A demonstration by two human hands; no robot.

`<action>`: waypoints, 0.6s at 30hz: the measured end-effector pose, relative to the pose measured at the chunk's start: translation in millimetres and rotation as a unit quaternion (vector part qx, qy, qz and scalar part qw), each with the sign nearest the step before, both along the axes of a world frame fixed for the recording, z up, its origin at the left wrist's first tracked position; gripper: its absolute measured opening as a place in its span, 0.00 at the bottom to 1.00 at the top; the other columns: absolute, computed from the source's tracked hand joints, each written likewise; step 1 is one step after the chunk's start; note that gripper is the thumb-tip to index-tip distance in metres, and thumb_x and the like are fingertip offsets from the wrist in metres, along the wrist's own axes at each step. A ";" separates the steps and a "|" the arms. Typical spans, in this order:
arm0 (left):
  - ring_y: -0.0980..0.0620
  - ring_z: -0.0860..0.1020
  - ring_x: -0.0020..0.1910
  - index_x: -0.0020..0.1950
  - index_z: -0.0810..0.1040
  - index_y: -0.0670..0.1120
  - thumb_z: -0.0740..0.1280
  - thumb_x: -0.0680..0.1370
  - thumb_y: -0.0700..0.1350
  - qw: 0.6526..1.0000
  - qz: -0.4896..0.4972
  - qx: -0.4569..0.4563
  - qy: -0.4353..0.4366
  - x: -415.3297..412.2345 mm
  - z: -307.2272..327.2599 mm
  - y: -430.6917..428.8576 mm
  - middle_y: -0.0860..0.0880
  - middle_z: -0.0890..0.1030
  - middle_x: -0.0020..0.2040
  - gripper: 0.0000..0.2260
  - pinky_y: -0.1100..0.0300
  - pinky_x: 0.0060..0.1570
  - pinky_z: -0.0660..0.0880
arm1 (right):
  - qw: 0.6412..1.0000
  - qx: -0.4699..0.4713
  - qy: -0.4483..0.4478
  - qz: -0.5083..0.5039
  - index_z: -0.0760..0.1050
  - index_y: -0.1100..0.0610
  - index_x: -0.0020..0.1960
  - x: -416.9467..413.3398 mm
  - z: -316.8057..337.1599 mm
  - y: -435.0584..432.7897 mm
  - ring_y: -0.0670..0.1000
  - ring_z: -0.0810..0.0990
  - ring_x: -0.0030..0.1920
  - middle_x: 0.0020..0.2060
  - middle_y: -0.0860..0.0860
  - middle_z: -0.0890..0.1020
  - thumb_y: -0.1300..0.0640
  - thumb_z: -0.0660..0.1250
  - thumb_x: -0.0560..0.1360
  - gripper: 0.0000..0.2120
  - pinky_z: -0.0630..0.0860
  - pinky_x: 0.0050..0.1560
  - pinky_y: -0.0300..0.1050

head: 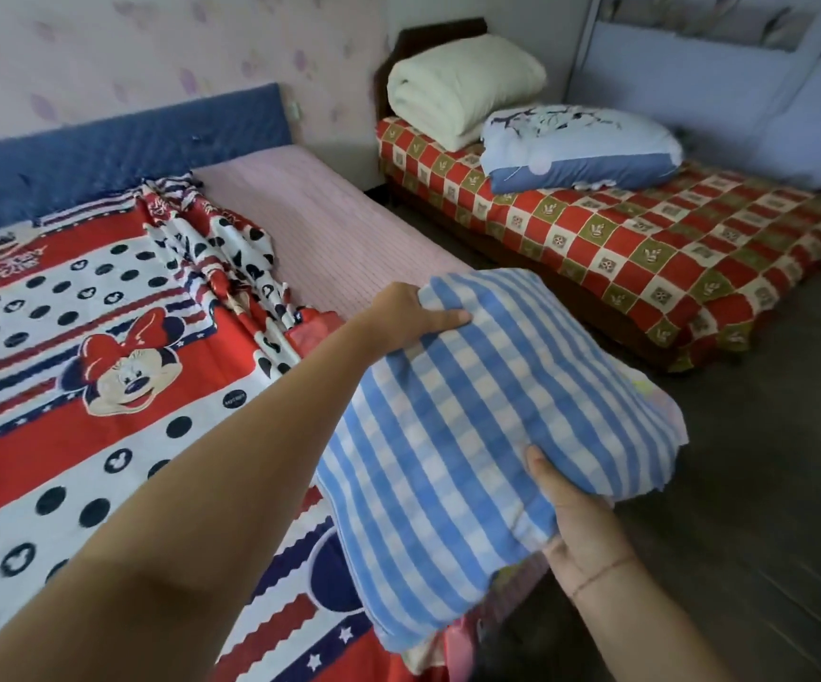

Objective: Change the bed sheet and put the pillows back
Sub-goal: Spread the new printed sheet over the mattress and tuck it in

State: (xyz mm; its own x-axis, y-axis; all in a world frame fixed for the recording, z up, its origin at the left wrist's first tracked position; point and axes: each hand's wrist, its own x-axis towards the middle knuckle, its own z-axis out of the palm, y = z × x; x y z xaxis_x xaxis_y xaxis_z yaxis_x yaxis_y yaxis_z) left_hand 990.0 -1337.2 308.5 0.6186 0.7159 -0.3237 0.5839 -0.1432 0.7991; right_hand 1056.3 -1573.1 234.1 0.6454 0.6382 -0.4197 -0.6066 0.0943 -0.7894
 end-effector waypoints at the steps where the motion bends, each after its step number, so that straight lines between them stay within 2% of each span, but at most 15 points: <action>1: 0.56 0.80 0.43 0.49 0.77 0.48 0.74 0.72 0.56 1.000 0.006 0.000 -0.004 -19.9 -0.8 -6.6 0.52 0.81 0.46 0.15 0.65 0.40 0.75 | 1.000 -0.004 0.012 -0.004 0.69 0.49 0.66 -18.1 -1.0 -5.0 0.56 0.76 0.62 0.63 0.53 0.77 0.59 0.75 0.68 0.29 0.71 0.64 0.63; 3: 0.58 0.79 0.40 0.47 0.78 0.49 0.75 0.71 0.56 1.000 0.022 0.004 -0.003 -59.2 -2.2 -21.7 0.54 0.81 0.43 0.13 0.68 0.35 0.73 | 1.000 -0.006 0.019 0.011 0.69 0.50 0.68 -50.4 -7.1 -17.5 0.57 0.76 0.62 0.64 0.53 0.77 0.55 0.80 0.62 0.37 0.72 0.63 0.65; 4: 0.58 0.79 0.40 0.49 0.79 0.48 0.75 0.71 0.56 1.000 0.030 0.008 0.000 -79.7 -2.8 -30.5 0.54 0.81 0.42 0.15 0.68 0.36 0.74 | 0.999 -0.005 0.028 0.030 0.70 0.51 0.67 -66.0 -10.0 -24.6 0.57 0.77 0.61 0.63 0.53 0.78 0.55 0.79 0.63 0.35 0.72 0.63 0.65; 6: 0.55 0.80 0.44 0.53 0.79 0.46 0.75 0.70 0.57 0.999 0.053 0.011 0.008 -119.0 -8.3 -44.7 0.52 0.82 0.46 0.19 0.63 0.44 0.77 | 0.997 0.004 0.054 0.057 0.71 0.51 0.64 -95.5 -14.5 -37.2 0.57 0.77 0.59 0.60 0.53 0.79 0.58 0.76 0.66 0.29 0.72 0.63 0.65; 7: 0.53 0.80 0.46 0.52 0.79 0.46 0.76 0.69 0.58 0.998 0.067 0.012 0.013 -139.1 -11.4 -52.4 0.51 0.82 0.47 0.19 0.59 0.49 0.78 | 0.996 0.000 0.063 0.067 0.69 0.50 0.65 -110.4 -20.7 -43.7 0.57 0.77 0.59 0.59 0.53 0.78 0.56 0.79 0.62 0.34 0.72 0.62 0.65; 8: 0.53 0.80 0.46 0.49 0.79 0.48 0.76 0.69 0.57 0.996 0.082 0.014 0.016 -159.4 -13.7 -62.1 0.51 0.82 0.47 0.17 0.58 0.51 0.77 | 0.996 -0.005 0.049 0.080 0.67 0.49 0.68 -126.3 -26.9 -49.4 0.57 0.76 0.60 0.60 0.52 0.77 0.51 0.83 0.55 0.44 0.72 0.62 0.66; 9: 0.53 0.80 0.44 0.47 0.78 0.48 0.76 0.70 0.57 0.995 0.098 0.016 0.022 -179.3 -17.5 -71.1 0.52 0.81 0.45 0.16 0.57 0.50 0.77 | 0.996 -0.018 0.048 0.079 0.65 0.47 0.69 -143.0 -34.8 -53.7 0.56 0.76 0.60 0.61 0.51 0.77 0.46 0.85 0.48 0.54 0.73 0.62 0.66; 10: 0.54 0.79 0.43 0.47 0.78 0.48 0.75 0.70 0.57 0.993 0.115 0.015 0.030 -199.1 -21.3 -81.0 0.52 0.81 0.44 0.16 0.57 0.49 0.77 | 0.997 -0.028 0.018 0.074 0.63 0.45 0.70 -158.3 -44.6 -60.4 0.55 0.75 0.61 0.62 0.50 0.76 0.43 0.85 0.43 0.58 0.73 0.62 0.65; 12: 0.53 0.79 0.43 0.48 0.77 0.47 0.75 0.70 0.58 0.989 0.140 0.007 0.049 -239.4 -30.8 -101.1 0.52 0.81 0.45 0.17 0.57 0.45 0.77 | 0.995 -0.058 -0.009 0.084 0.63 0.43 0.67 -194.7 -53.8 -74.6 0.53 0.75 0.62 0.62 0.48 0.75 0.43 0.85 0.47 0.54 0.73 0.63 0.63; 14: 0.52 0.80 0.43 0.49 0.77 0.47 0.74 0.71 0.59 0.985 0.157 -0.006 0.070 -278.4 -39.2 -118.2 0.51 0.81 0.46 0.17 0.58 0.44 0.76 | 0.994 -0.037 0.042 0.097 0.64 0.47 0.63 -228.6 -47.8 -89.8 0.53 0.74 0.61 0.57 0.48 0.76 0.51 0.82 0.60 0.38 0.71 0.65 0.62; 15: 0.51 0.80 0.44 0.50 0.77 0.47 0.73 0.71 0.60 0.982 0.167 -0.014 0.083 -299.2 -44.3 -125.3 0.50 0.81 0.46 0.18 0.58 0.45 0.76 | 0.991 -0.038 0.073 0.105 0.64 0.48 0.62 -246.5 -49.5 -97.9 0.54 0.74 0.60 0.55 0.48 0.76 0.54 0.79 0.63 0.34 0.70 0.66 0.62; 16: 0.50 0.80 0.45 0.51 0.77 0.47 0.73 0.70 0.60 0.979 0.176 -0.024 0.095 -317.7 -48.2 -131.9 0.50 0.81 0.48 0.20 0.57 0.47 0.76 | 0.989 -0.043 0.074 0.124 0.65 0.48 0.62 -261.6 -52.4 -103.0 0.55 0.74 0.60 0.56 0.49 0.76 0.53 0.80 0.61 0.35 0.70 0.66 0.62; 18: 0.51 0.79 0.44 0.51 0.78 0.47 0.73 0.70 0.61 0.975 0.193 -0.036 0.108 -357.8 -56.6 -143.2 0.49 0.81 0.49 0.20 0.58 0.46 0.75 | 0.980 -0.075 0.067 0.174 0.67 0.48 0.65 -297.9 -60.4 -110.4 0.56 0.75 0.62 0.60 0.50 0.76 0.40 0.84 0.46 0.52 0.71 0.65 0.63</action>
